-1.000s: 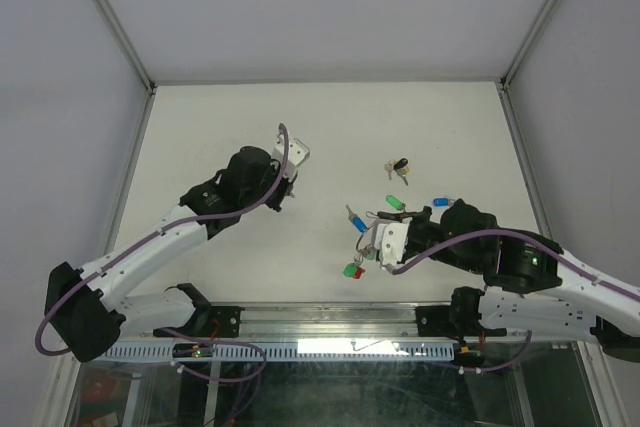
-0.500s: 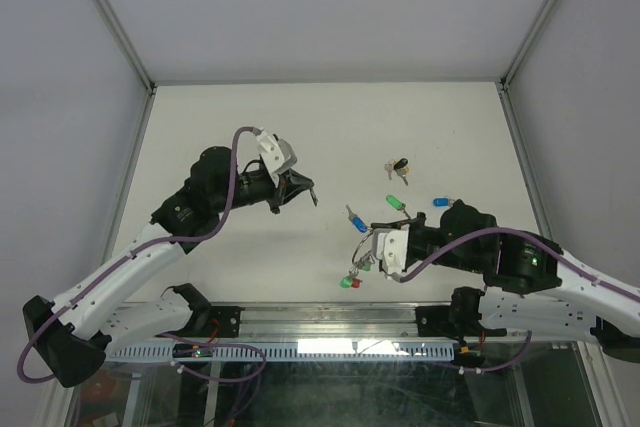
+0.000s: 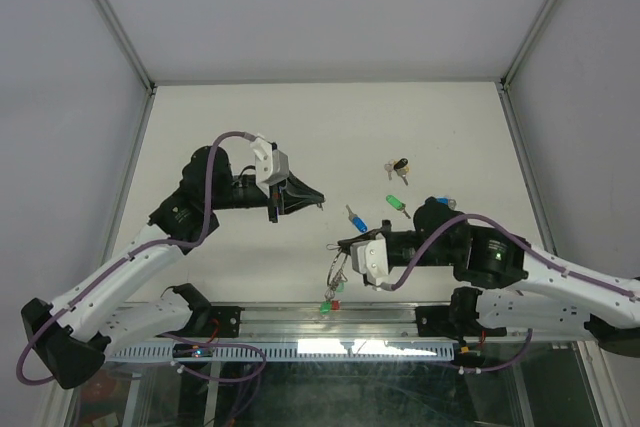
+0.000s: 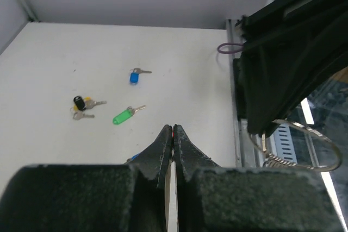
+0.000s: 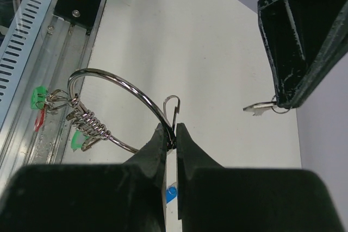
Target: Put the keys on the keyring
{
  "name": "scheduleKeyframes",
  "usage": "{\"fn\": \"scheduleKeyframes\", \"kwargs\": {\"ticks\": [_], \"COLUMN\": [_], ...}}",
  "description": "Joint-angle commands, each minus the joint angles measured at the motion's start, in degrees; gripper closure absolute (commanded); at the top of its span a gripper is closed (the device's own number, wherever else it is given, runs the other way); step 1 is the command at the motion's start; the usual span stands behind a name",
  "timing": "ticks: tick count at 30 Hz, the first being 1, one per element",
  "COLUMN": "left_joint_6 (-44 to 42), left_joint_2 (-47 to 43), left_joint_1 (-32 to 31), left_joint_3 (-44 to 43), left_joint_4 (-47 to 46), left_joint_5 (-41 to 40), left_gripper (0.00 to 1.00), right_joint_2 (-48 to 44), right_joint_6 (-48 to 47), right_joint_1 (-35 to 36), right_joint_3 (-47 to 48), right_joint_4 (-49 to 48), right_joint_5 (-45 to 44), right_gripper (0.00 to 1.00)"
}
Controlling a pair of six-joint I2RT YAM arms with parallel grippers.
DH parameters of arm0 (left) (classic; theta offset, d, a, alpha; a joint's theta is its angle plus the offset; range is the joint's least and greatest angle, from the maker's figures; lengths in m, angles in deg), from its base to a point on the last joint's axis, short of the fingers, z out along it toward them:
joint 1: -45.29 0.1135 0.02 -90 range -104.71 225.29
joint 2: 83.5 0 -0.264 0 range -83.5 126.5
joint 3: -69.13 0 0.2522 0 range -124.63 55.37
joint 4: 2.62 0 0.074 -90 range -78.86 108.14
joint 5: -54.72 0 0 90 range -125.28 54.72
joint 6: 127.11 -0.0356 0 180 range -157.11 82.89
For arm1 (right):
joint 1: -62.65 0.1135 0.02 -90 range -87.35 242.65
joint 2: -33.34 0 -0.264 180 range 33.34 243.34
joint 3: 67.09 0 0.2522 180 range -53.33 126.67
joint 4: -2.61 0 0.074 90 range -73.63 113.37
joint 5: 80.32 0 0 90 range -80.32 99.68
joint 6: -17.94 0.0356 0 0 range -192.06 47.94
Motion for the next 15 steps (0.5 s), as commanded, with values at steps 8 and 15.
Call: {"fn": "scheduleKeyframes", "kwargs": {"ticks": [8,15], "left_joint_6": [0.45,1.35], "left_joint_2": [-2.61,-2.88], "left_joint_1": [0.30,2.99], "left_joint_3": [0.07,-0.04], "left_joint_4": [-8.81,-11.21], "left_joint_5": [16.52,18.99], "left_gripper": [1.00,1.00], "right_joint_2": [7.93,9.32], "right_joint_6": [-11.11,-11.62], "right_joint_1": [-1.06,-1.07], "right_joint_3": [8.41,10.94], "right_joint_4": [-5.31,-4.18], "right_joint_5": [-4.31,-1.99], "right_gripper": [1.00,1.00]}}
